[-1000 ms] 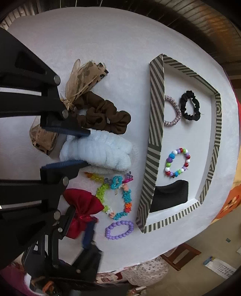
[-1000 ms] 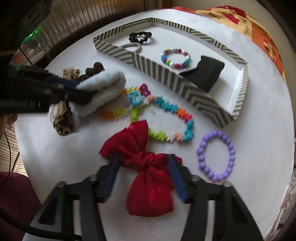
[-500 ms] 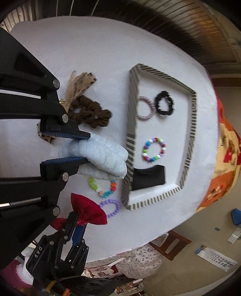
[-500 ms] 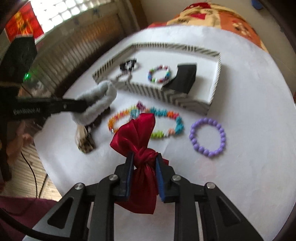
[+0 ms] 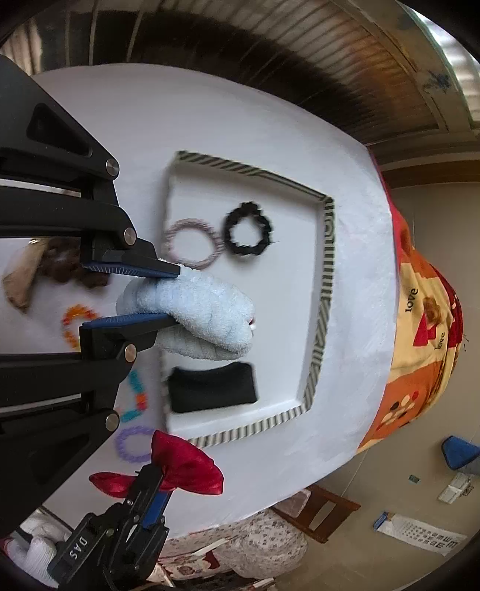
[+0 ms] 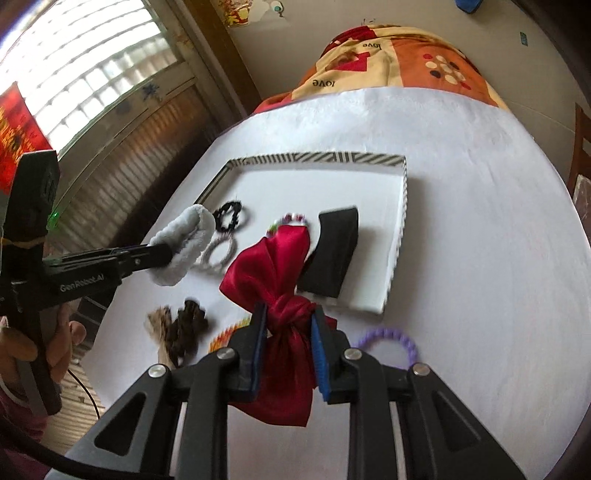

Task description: Organize jewelry

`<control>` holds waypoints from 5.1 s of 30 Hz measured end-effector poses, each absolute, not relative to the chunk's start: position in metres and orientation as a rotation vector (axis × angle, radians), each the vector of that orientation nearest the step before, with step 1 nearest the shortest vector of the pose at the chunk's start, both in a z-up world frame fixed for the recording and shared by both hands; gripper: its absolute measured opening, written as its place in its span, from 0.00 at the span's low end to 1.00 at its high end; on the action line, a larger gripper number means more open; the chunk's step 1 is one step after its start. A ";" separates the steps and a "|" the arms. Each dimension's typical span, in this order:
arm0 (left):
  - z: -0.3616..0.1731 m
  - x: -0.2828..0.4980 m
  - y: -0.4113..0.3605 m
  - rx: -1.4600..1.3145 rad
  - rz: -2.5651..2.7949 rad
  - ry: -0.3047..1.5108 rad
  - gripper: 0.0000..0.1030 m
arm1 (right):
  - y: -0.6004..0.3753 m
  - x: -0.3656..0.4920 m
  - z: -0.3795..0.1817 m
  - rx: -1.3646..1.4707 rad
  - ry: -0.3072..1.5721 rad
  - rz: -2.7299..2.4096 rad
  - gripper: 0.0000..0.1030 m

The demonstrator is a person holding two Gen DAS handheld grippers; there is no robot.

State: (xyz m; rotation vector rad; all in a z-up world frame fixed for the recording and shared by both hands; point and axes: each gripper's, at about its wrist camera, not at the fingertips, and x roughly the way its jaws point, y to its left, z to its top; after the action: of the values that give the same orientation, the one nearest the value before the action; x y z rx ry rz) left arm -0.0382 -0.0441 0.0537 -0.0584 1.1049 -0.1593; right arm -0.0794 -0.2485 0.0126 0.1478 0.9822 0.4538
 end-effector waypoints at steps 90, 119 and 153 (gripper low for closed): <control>0.048 -0.126 -0.106 -0.051 -0.202 1.172 0.29 | -0.353 -0.195 0.015 0.271 0.961 0.162 0.71; 0.024 -0.194 -0.020 -0.125 -0.043 1.205 0.29 | -0.301 -0.213 -0.007 0.091 1.011 0.194 0.71; -0.024 -0.091 0.002 -0.046 -0.053 1.297 0.29 | -0.225 -0.094 -0.056 -0.035 1.081 0.277 0.55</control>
State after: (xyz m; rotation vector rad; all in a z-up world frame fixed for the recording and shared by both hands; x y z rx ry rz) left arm -0.0906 0.0025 -0.0241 -0.0462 1.2968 -0.0528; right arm -0.0939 -0.2247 -0.0558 -0.0346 1.0808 0.2773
